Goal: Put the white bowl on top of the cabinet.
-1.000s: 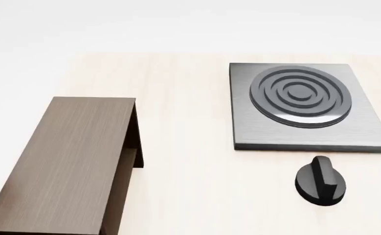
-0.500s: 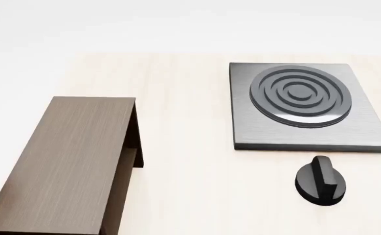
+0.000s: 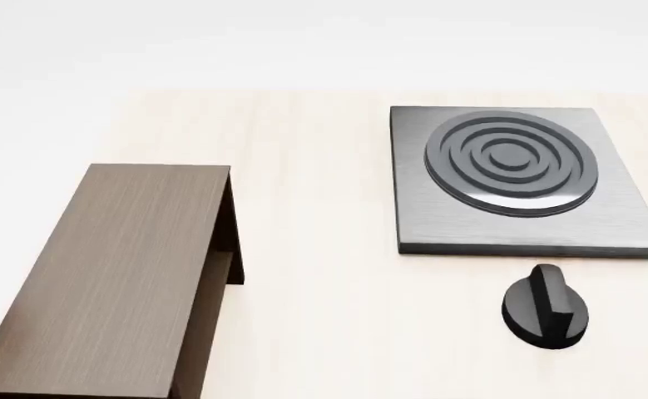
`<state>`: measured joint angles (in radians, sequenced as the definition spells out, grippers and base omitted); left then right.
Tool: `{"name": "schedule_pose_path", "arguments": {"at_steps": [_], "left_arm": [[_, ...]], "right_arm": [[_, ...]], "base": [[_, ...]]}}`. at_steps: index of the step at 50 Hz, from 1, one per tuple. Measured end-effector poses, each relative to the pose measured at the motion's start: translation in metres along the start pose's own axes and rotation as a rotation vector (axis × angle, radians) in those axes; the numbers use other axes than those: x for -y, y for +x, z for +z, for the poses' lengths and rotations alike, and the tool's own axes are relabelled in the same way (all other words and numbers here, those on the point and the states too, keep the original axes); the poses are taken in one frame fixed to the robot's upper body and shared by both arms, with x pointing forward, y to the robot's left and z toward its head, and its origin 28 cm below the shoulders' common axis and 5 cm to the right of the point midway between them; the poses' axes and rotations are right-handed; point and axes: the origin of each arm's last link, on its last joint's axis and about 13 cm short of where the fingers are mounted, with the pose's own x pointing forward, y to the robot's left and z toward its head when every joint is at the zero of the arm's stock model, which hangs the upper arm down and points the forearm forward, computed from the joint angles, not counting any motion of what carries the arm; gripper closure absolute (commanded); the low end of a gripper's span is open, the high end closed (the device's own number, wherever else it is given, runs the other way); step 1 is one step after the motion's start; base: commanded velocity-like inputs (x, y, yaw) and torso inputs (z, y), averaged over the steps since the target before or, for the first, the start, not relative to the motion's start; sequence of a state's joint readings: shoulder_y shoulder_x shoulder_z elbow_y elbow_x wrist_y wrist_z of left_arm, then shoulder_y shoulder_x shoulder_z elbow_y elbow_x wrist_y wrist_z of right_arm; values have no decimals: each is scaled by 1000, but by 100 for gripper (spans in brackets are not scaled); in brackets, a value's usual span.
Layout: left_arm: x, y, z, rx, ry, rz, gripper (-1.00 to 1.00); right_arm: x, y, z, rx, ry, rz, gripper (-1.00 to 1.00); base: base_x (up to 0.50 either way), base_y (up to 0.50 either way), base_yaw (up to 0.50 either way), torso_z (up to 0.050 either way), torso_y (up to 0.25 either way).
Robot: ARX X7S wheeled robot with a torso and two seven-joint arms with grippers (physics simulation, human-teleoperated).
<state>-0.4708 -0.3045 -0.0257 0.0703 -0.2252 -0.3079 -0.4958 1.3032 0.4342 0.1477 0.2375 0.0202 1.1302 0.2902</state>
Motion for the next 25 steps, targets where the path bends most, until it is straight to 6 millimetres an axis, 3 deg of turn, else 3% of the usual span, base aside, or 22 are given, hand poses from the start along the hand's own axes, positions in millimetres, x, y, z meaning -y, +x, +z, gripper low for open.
{"name": "schedule_pose_path", "arguments": {"at_steps": [25], "left_arm": [[-1, 0, 2, -2, -8, 6, -100]], "right_arm": [[-62, 25, 38, -62, 2, 253, 100]], "base": [[0, 0, 0, 0, 1]]}}
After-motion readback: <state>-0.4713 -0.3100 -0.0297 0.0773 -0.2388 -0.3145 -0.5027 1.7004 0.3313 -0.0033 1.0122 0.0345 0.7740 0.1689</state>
